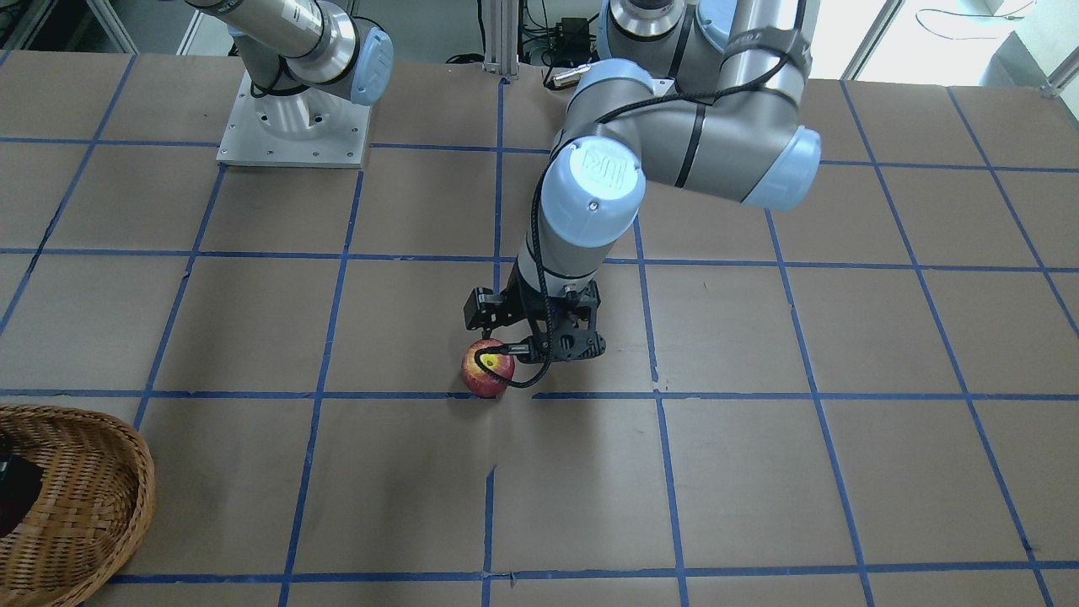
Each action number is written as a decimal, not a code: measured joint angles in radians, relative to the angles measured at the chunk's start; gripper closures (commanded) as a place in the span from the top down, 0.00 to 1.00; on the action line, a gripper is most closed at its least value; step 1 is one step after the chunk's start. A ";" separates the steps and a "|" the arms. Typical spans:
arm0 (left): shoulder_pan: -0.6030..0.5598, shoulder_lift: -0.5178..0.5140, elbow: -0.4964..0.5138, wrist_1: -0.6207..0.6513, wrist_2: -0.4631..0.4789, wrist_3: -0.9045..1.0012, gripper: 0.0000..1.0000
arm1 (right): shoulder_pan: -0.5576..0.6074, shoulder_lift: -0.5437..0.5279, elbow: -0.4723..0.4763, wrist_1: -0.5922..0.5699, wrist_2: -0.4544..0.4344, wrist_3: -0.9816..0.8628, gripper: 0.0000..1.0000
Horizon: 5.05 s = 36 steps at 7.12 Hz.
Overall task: Put all apples into basket
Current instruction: 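Place the red apple at center with left while right puts purple apple in basket, then lower the right gripper onto the red apple and grasp it, then carry the red apple into the wicker basket and open the right gripper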
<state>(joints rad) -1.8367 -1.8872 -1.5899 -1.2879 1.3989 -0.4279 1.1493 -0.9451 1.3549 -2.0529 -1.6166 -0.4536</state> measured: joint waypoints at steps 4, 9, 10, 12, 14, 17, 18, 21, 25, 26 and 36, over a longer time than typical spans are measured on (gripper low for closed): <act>0.143 0.284 0.023 -0.253 0.064 0.289 1.00 | 0.099 -0.159 0.002 0.223 0.015 0.029 1.00; 0.210 0.358 0.036 -0.297 0.158 0.377 1.00 | 0.572 -0.207 0.052 0.342 0.033 0.430 1.00; 0.211 0.362 0.035 -0.312 0.169 0.379 1.00 | 0.625 -0.199 0.091 0.321 0.078 0.519 1.00; 0.215 0.364 0.035 -0.341 0.170 0.374 1.00 | 0.689 -0.171 0.164 0.233 0.180 0.646 1.00; 0.222 0.363 0.038 -0.407 0.162 0.354 1.00 | 0.739 -0.119 0.203 0.129 0.200 0.733 1.00; 0.223 0.359 0.039 -0.428 0.149 0.319 1.00 | 0.754 -0.074 0.216 0.086 0.200 0.763 1.00; 0.223 0.359 0.039 -0.428 0.149 0.317 1.00 | 0.755 -0.066 0.217 0.085 0.202 0.764 1.00; 0.223 0.360 0.039 -0.425 0.147 0.315 1.00 | 0.755 -0.052 0.229 0.033 0.194 0.764 0.00; 0.223 0.361 0.040 -0.413 0.149 0.316 1.00 | 0.659 -0.145 0.215 0.071 0.183 0.740 0.00; 0.223 0.361 0.040 -0.410 0.149 0.316 1.00 | 0.550 -0.197 0.212 0.123 0.174 0.685 0.00; 0.223 0.361 0.039 -0.393 0.148 0.316 1.00 | 0.091 -0.049 0.024 0.081 -0.019 0.119 1.00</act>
<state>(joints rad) -1.6138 -1.5263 -1.5506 -1.6809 1.5474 -0.1120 1.2406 -0.9936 1.3789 -1.9722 -1.6356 -0.3349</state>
